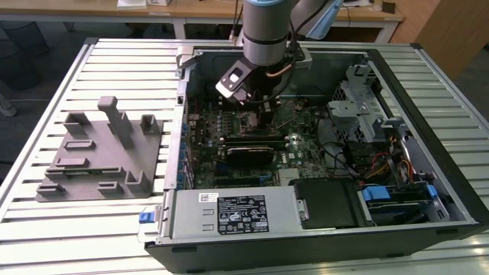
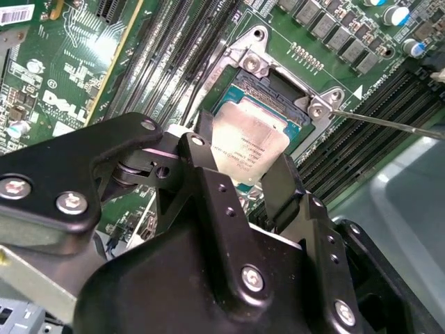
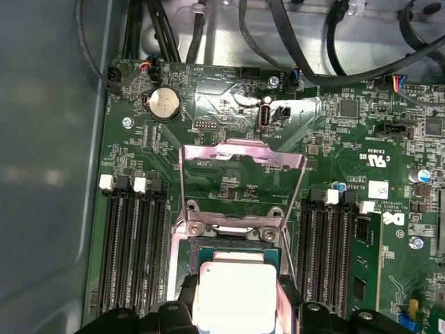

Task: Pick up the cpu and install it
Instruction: 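Pick up the cpu and move it towards the insertion slot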

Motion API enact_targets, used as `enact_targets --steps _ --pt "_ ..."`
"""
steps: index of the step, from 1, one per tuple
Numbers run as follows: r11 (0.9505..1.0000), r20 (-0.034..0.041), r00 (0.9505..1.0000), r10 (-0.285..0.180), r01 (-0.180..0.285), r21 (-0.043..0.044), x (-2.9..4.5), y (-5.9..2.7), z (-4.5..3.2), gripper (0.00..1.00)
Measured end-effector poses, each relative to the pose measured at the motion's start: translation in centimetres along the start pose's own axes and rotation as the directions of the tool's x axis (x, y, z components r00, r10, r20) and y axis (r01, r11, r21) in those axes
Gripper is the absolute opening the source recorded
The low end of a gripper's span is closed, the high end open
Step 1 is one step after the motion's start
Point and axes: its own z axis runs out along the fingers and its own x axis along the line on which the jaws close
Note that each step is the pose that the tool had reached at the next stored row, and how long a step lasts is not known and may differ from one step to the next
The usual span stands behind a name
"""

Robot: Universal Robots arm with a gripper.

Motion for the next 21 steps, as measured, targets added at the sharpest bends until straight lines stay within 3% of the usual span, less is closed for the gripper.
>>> enact_targets --steps 21 --pt "1.0000 0.0006 1.0000 0.009 -0.009 0.0000 0.14 -0.08 1.00 0.53"
